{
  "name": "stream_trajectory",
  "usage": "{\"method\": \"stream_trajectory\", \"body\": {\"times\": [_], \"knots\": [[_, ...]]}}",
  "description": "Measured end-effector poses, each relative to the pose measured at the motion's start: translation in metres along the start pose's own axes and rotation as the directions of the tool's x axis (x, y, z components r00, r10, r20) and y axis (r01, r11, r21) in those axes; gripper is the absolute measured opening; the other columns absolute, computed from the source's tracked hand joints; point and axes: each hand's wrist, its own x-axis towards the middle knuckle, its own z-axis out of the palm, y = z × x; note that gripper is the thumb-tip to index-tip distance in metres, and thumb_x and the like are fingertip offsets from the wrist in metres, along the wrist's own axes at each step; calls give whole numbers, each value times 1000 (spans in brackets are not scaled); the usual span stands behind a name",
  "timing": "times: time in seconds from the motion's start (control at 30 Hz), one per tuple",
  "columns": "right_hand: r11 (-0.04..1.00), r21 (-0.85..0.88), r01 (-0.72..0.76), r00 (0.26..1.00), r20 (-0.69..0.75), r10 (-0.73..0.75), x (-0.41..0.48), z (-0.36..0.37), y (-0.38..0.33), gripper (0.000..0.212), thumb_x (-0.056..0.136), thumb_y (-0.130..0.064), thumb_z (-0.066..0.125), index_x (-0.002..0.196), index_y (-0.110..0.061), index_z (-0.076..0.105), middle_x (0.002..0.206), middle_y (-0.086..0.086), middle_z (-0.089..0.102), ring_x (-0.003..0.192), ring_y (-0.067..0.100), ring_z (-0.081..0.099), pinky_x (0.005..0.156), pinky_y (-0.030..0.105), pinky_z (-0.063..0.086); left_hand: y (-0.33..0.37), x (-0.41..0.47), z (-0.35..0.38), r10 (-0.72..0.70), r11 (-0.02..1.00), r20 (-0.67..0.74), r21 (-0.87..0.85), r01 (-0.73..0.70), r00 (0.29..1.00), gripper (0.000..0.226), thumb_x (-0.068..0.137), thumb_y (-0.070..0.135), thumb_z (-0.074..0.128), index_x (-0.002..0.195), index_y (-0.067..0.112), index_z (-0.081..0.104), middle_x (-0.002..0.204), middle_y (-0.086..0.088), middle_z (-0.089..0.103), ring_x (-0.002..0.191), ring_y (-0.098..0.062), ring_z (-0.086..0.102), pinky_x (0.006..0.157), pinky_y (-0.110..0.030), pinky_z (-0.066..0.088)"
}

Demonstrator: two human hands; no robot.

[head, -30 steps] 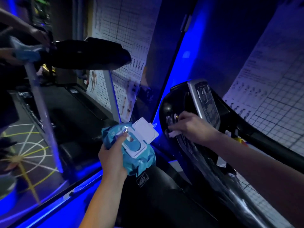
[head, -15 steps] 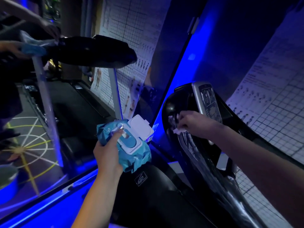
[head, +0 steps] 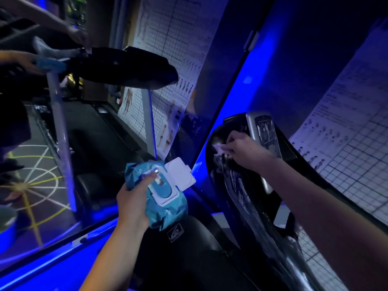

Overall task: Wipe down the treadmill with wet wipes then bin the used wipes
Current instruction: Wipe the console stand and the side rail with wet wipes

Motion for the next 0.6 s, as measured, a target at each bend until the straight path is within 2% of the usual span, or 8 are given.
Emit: {"method": "stream_trajectory", "body": {"times": [0.13, 0.23, 0.3, 0.37, 0.43, 0.47, 0.53, 0.6], "knots": [[994, -33, 103, 962, 258, -91, -23, -6, -9, 18, 98, -15, 61, 104, -6, 75, 100, 5, 53, 92, 27, 58, 76, 31, 45, 3, 5, -3, -11, 1000, 20, 25, 10, 1000, 39, 77, 9, 91, 114, 11, 78, 103, -12, 81, 98, -34, 78, 92, -60, 60], [985, 39, 166, 906, 389, -168, -33, -8, -18, 13, 90, -11, 66, 90, -8, 79, 83, 7, 62, 79, 22, 63, 68, 24, 38, 4, 8, -2, -12, 1000, 28, 28, 11, 1000, 40, 76, 9, 91, 114, 11, 78, 103, -12, 81, 98, -35, 78, 92, -62, 59], [982, 79, 169, 924, 335, -186, -28, -21, -21, 12, 89, -9, 68, 91, -9, 80, 80, 6, 67, 79, 19, 65, 66, 20, 34, 5, 8, -1, -5, 1000, 35, 30, 4, 999, 39, 77, 9, 91, 113, 11, 78, 102, -12, 81, 98, -35, 78, 91, -60, 60], [976, 199, 87, 990, 95, -107, -15, -38, -20, 13, 89, -9, 71, 98, -11, 80, 89, -2, 68, 83, 12, 63, 71, 16, 37, 5, 9, 0, -4, 1000, 37, 31, 3, 999, 40, 76, 10, 91, 114, 11, 78, 102, -11, 81, 96, -34, 78, 90, -59, 61], [964, 263, 28, 994, -107, 1, -3, -44, -16, 15, 90, -8, 71, 102, -9, 80, 95, -10, 62, 90, 8, 58, 79, 16, 38, 4, 9, 1, -5, 999, 35, 38, 3, 999, 39, 76, 10, 91, 113, 12, 78, 101, -11, 81, 94, -34, 79, 88, -59, 61], [971, 237, 15, 993, -121, 15, 3, -40, -14, 14, 91, -6, 69, 101, -5, 79, 96, -8, 62, 92, 11, 58, 81, 18, 39, 3, 8, 2, -6, 999, 33, 44, 5, 999, 38, 77, 10, 91, 112, 12, 78, 100, -12, 81, 95, -35, 79, 88, -59, 61], [993, 118, 7, 1000, -29, -3, 9, -18, -9, 15, 92, -3, 64, 98, 3, 76, 100, 7, 63, 98, 27, 61, 87, 30, 44, 1, 7, 4, -11, 999, 31, 54, 10, 999, 36, 77, 9, 90, 111, 11, 78, 99, -12, 81, 95, -36, 78, 89, -61, 61], [1000, 0, 5, 1000, 1, -5, 6, 7, -6, 15, 92, -2, 62, 98, -1, 76, 103, 14, 57, 99, 35, 52, 88, 43, 48, -1, 7, 4, -15, 998, 35, 56, 13, 999, 36, 77, 9, 90, 111, 11, 78, 100, -13, 81, 96, -37, 78, 91, -64, 59]]}}
